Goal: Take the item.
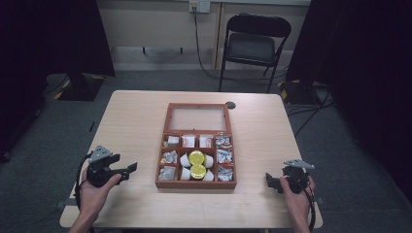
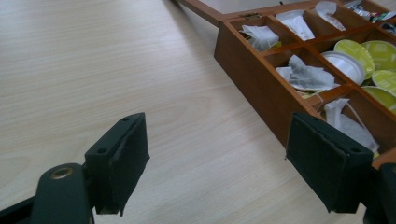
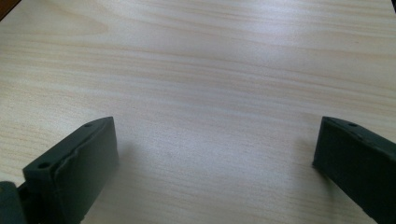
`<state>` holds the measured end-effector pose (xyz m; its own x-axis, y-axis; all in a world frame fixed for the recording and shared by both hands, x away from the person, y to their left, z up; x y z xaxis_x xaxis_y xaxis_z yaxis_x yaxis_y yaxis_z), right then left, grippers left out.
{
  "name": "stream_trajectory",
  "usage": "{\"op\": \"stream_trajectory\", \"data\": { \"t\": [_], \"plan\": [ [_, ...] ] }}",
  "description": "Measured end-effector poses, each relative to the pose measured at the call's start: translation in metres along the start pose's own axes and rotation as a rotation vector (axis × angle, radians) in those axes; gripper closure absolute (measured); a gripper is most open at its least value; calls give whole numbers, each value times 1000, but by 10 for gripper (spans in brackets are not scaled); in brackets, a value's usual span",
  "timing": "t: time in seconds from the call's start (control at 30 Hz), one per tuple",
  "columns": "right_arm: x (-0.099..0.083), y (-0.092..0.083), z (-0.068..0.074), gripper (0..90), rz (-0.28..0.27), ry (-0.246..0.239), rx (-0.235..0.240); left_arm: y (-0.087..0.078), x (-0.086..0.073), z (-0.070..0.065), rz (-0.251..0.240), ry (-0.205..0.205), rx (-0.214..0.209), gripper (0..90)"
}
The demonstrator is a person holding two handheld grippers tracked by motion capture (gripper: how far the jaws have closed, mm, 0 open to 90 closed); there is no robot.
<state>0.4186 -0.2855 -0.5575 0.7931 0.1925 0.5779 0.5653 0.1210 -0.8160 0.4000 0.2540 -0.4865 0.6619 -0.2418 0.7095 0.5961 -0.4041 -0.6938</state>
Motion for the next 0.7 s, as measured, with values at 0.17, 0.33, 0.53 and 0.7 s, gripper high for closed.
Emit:
{"op": "stream_trajectory", "data": {
  "t": [0.17, 0.33, 0.53, 0.7],
  "plan": [
    [0, 0, 0, 0, 0, 0, 0, 0, 8, -11, -7, 25, -23, 208],
    [0, 0, 0, 0, 0, 0, 0, 2, 16, -22, 4, 71, -18, 220],
    [0, 0, 0, 0, 0, 0, 0, 9, 25, -34, 2, 91, -34, 225],
    [0, 0, 0, 0, 0, 0, 0, 15, 27, -46, 14, 119, -59, 235]
  ]
}}
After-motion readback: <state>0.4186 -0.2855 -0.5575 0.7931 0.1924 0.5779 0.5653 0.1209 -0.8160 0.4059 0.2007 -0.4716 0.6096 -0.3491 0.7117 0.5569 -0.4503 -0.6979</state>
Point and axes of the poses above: each handheld gripper's, and its own axes: y roughly forward along the jaws, x roughly out of its top, z roughly to its left, the point moved 8 cm from there along y, roughly forward along the jaws, and after that the axes turned 10 degrees about z, right-handed, at the moved point
